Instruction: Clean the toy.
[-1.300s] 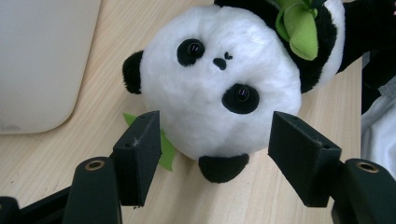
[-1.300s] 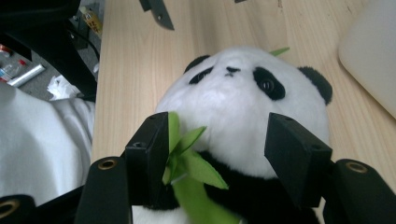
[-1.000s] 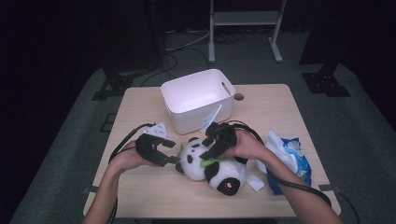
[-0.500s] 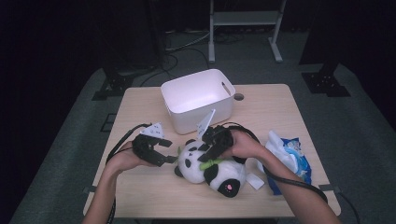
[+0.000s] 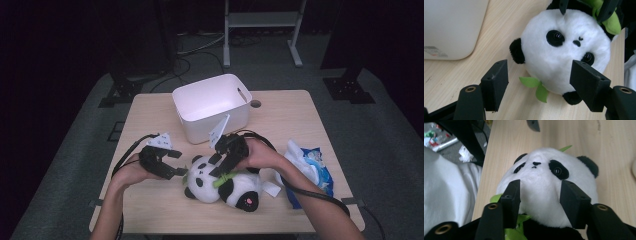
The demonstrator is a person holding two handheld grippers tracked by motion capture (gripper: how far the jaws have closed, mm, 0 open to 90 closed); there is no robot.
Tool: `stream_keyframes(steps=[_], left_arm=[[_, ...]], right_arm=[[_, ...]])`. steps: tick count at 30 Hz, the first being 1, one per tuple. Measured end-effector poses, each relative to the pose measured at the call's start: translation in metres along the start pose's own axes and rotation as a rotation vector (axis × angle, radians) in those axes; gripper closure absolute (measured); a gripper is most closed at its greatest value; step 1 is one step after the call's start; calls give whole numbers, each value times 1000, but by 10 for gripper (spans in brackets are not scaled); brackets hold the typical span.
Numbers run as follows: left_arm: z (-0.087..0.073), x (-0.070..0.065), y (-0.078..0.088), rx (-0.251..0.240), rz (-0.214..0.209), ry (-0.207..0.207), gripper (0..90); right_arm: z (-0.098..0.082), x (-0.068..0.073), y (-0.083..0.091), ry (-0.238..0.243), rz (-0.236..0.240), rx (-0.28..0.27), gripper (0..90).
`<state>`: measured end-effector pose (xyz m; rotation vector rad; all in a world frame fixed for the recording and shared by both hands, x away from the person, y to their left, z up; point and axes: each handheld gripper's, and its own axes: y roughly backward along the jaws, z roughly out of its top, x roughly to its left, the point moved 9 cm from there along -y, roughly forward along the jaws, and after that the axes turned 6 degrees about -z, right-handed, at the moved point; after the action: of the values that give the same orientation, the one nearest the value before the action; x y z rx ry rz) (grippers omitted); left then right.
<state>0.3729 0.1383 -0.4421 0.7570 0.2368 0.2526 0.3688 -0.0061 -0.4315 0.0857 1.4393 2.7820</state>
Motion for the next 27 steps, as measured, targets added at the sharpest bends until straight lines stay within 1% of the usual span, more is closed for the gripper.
stream_keyframes(steps=[2,3,6,9,12,14,15,16,20,21,23,25,27], left_arm=[[-2,1,0,-12,5,9,293],[-2,1,0,-22,1,13,293],[-5,1,-1,-32,8,21,289],[-8,2,0,-12,21,20,287],[-8,3,2,-17,22,19,285],[-9,3,2,-16,24,24,277],[-9,3,2,-16,24,24,277],[-10,4,2,-13,24,23,276],[-11,4,1,-22,27,32,261],[-11,4,1,-26,28,35,257],[-13,4,1,-27,32,33,241],[-15,5,1,-22,40,34,208],[-15,7,2,-32,51,40,193]], right_arm=[[0,-3,3,-8,-9,-10,478],[0,-4,4,-8,-12,-15,470],[-1,-9,10,-22,-28,-30,467],[-2,-15,16,-33,-49,-46,465],[-5,-23,24,-49,-71,-64,461],[-7,-28,28,-55,-87,-65,454],[-7,-28,28,-55,-87,-65,454],[-10,-35,32,-66,-100,-65,448],[-14,-44,39,-84,-118,-73,431],[-15,-48,42,-88,-130,-73,427],[-16,-52,45,-96,-137,-79,420],[-17,-57,51,-110,-153,-85,393],[-17,-61,56,-118,-166,-96,373]])
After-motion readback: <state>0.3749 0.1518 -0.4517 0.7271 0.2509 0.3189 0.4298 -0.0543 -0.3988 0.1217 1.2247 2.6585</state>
